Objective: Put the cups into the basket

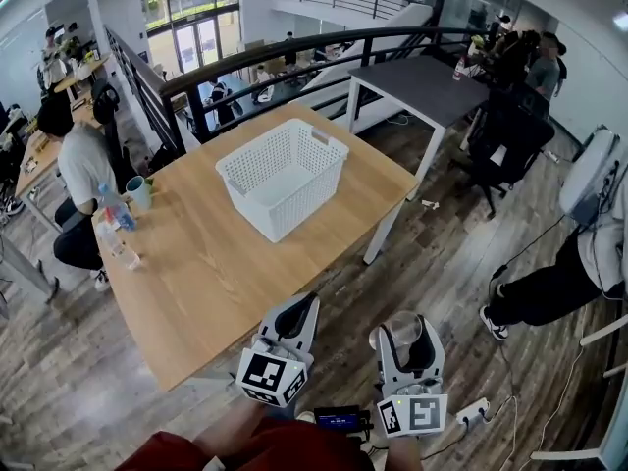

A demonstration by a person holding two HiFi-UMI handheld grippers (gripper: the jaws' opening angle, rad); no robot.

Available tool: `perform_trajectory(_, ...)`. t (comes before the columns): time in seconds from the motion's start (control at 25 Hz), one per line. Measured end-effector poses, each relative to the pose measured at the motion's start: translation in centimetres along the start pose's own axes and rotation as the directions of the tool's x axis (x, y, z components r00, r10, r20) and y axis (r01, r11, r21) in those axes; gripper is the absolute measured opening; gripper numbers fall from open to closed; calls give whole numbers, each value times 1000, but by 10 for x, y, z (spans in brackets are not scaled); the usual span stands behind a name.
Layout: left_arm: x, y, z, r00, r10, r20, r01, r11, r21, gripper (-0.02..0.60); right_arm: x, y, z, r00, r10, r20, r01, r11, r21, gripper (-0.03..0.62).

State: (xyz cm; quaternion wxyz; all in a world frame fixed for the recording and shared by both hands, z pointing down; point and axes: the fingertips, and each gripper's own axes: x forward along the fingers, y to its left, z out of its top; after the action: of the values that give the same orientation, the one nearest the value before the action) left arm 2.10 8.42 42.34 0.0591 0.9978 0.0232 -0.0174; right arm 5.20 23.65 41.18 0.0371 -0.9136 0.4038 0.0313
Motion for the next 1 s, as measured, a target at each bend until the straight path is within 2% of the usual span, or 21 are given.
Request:
perform_trajectory(0.36,33,54,2,999,33,-11,-34,999,-22,6,66,4,0,1000,24,-13,-24,1000,-11,281)
perform_trajectory(1.0,103,138,24,999,-41,8,41,998,-44,6,175,16,10,1000,-19,-18,18,997,-73,281)
